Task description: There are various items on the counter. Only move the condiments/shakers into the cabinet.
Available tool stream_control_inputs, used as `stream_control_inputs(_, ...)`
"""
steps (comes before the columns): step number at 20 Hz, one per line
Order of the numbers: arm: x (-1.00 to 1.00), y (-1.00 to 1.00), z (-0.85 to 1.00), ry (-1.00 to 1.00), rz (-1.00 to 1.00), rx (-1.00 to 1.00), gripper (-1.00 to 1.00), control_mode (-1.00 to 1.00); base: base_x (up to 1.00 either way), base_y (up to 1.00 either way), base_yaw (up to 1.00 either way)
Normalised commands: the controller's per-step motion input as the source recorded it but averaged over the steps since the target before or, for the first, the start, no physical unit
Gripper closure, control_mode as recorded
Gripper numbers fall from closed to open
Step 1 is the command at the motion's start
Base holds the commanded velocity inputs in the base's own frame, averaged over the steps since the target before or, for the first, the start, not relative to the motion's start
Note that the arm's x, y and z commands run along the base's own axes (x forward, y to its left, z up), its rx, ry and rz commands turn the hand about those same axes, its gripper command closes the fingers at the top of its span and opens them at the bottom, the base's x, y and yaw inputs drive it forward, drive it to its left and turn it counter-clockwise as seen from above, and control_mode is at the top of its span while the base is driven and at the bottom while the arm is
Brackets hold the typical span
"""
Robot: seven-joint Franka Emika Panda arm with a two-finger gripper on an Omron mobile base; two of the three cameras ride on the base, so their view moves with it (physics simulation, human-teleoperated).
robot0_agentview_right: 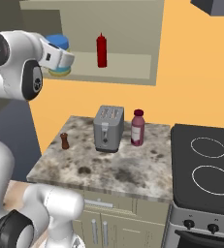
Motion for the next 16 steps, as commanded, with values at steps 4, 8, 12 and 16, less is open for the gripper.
stream_control_inputs(4,0.57,0.00,-0.09,0.01,-0.04,-0.05,1.00,-1.00,0.00,0.00,0.00)
stream_control_inputs(8,0.39,0.03,-0.06,0.03,0.00,-0.08,1.00,-1.00,0.00,0.00,0.00)
stream_control_inputs(12,0.40,0.04,0.00,0.08,0.00,-0.05,1.00,-1.00,0.00,0.00,0.00)
stream_control_inputs(16,0.44,0.00,0.00,0.12,0.00,-0.03,1.00,-1.00,0.00,0.00,0.00)
